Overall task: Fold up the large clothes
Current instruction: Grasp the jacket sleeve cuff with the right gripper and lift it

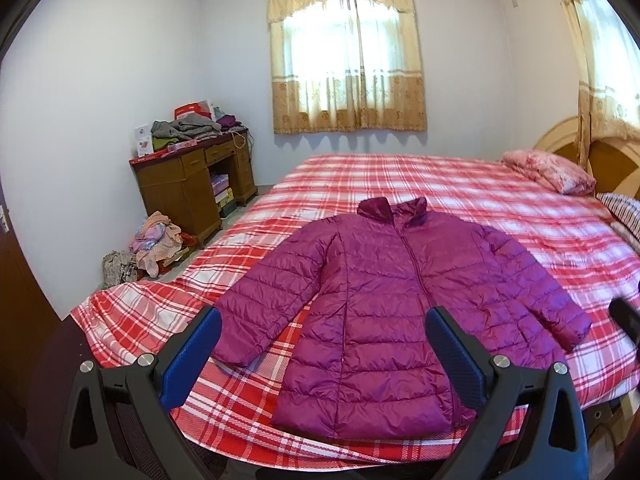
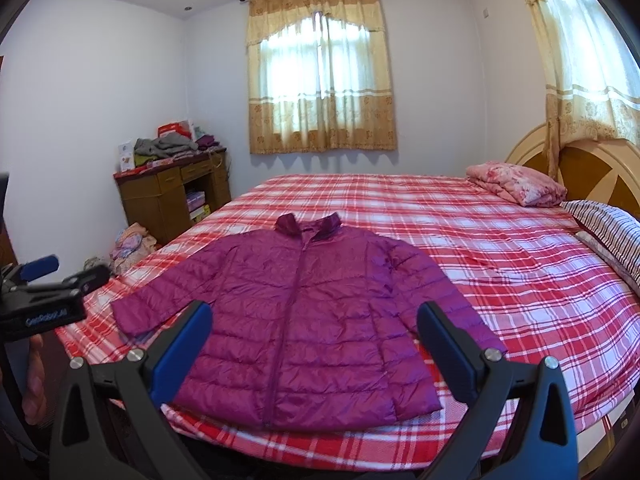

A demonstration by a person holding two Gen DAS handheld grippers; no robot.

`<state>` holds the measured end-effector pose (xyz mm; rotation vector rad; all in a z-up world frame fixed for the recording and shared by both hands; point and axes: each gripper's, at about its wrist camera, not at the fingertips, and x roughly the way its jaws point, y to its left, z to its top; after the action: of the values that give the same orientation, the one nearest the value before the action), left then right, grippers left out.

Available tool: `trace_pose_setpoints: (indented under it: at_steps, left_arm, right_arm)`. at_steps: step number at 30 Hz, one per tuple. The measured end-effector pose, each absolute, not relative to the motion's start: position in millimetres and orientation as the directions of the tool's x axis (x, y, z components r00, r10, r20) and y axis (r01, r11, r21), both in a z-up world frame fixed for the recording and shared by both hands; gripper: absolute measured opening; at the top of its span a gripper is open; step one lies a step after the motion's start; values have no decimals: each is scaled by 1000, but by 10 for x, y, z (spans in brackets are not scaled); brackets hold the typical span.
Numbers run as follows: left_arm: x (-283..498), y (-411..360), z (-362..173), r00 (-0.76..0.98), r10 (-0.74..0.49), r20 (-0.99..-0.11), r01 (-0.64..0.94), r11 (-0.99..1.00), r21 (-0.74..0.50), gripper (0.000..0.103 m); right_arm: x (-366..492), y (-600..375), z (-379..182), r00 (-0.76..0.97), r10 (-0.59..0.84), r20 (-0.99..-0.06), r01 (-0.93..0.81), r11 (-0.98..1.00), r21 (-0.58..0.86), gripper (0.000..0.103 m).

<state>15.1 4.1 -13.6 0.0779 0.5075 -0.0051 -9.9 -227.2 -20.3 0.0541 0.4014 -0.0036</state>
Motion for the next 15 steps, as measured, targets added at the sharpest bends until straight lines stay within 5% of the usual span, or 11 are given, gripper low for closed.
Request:
trace_pose_setpoints:
  at_steps: [15]
  left_arm:
    - [1293,-279,-1022,764,5,-646,97,988,122,102]
  right_arm:
    - [671,-3919,-1269,718,-198,-668,391,908,150,103]
